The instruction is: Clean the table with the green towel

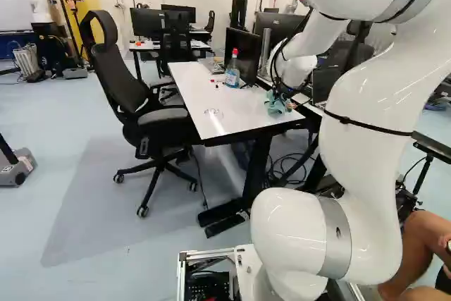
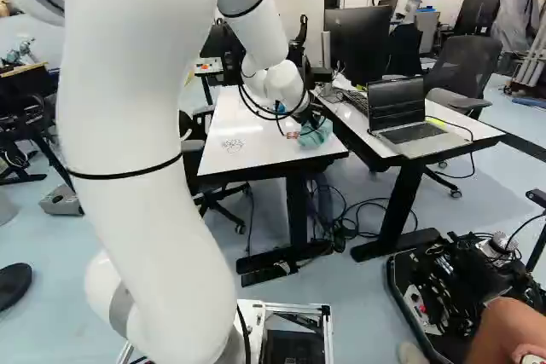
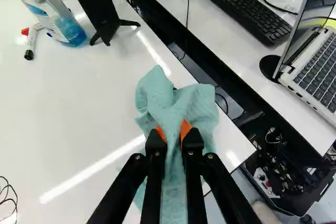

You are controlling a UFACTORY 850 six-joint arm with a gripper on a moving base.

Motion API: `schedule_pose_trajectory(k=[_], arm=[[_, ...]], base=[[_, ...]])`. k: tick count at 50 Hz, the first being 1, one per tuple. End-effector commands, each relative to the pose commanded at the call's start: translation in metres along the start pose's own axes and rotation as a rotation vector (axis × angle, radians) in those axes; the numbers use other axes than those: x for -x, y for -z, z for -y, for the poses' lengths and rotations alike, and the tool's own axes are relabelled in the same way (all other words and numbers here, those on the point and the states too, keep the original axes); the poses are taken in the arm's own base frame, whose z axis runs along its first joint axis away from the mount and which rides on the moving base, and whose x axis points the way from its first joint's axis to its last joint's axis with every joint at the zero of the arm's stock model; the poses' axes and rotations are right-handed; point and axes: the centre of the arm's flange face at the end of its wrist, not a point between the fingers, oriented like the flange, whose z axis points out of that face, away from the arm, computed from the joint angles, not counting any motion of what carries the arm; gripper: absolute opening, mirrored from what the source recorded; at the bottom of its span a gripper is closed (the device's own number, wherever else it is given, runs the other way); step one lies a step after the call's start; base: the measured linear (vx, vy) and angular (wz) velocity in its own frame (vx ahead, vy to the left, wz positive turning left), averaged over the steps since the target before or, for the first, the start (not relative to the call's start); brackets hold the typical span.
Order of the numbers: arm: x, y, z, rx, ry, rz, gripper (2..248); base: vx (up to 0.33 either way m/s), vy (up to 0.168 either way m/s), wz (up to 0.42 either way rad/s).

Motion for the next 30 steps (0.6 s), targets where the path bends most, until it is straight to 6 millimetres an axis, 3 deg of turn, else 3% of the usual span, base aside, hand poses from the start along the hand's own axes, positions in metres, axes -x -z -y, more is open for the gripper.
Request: schedule_pose_trajectory(k=[30], arm=[[-0.009,0.036,0.02,-0.028,0.026,-0.079,46]], base=[[0.0,0.0,0.0]])
